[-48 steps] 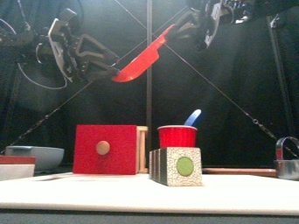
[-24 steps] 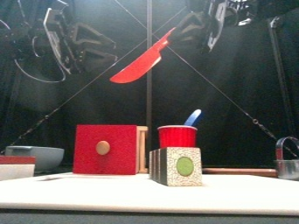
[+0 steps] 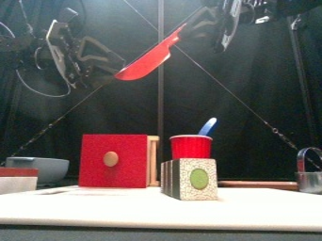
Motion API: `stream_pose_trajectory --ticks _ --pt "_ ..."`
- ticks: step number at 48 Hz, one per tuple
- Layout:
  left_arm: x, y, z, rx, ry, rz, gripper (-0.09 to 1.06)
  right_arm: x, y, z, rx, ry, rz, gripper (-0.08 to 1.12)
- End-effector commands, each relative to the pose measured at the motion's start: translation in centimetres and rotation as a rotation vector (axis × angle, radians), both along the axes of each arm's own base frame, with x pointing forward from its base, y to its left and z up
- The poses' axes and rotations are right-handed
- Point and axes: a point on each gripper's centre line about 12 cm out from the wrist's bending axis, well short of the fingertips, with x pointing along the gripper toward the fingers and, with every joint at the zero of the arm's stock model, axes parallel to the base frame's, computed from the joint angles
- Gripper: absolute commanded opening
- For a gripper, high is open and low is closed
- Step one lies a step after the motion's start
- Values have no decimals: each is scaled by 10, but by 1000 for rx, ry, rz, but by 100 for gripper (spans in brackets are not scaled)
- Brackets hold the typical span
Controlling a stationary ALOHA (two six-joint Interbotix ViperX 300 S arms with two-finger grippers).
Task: Place sushi on board then cut the sushi with the knife then place the pieces on the plate
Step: Grasp knife edge with left hand
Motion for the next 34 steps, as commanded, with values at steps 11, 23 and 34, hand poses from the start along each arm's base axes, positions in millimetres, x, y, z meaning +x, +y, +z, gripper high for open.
stream_pose_trajectory --ticks 11,23,34 --pt "9 -2 3 3 -8 -13 80 1 2 17 -10 -70 -7 34" --pt "10 -2 6 2 -19 -10 78 1 2 13 -6 -61 -7 34" --pt "10 -2 7 4 -20 -13 77 3 2 11 -5 -57 -9 34"
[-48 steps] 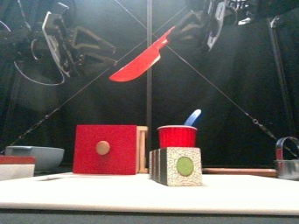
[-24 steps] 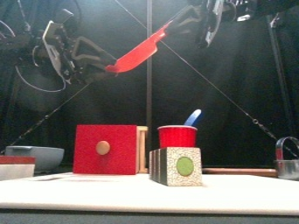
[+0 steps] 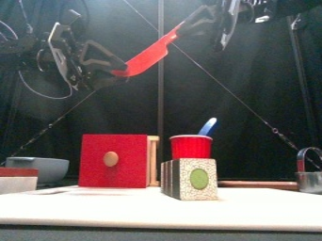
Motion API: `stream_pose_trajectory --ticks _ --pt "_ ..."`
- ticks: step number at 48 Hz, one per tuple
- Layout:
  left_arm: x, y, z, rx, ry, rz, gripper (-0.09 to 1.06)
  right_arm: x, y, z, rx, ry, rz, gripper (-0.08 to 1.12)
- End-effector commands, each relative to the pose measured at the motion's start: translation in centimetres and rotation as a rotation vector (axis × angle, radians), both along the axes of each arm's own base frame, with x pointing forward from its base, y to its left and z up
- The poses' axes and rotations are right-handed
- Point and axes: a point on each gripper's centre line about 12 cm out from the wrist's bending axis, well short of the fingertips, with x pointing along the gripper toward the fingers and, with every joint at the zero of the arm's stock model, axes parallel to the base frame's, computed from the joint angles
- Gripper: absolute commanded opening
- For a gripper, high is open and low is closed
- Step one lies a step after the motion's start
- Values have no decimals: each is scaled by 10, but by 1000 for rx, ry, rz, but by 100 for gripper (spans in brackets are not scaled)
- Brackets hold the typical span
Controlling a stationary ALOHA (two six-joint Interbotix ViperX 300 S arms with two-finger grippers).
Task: Place sushi on board then cut the sushi with the knife then place the pieces on the plate
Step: Grasp knife edge with left hand
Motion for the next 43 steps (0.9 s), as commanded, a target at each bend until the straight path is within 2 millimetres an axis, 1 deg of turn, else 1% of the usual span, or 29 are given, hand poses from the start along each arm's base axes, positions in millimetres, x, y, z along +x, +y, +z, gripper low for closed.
stream_pose_trajectory --ticks 1,17,33,38,43 --pt "5 0 11 2 -35 -2 76 0 0 10 -2 -34 -4 34" --pt "5 -1 11 5 -37 -6 58 1 0 4 -1 -17 -4 34" --pt "2 -3 11 19 -30 -23 47 1 -1 3 0 -26 -12 34" --pt "0 -5 13 25 -26 -30 43 0 -1 -1 10 -20 -17 34" --pt "-3 -4 15 25 -12 -30 40 0 1 -11 28 6 -12 34"
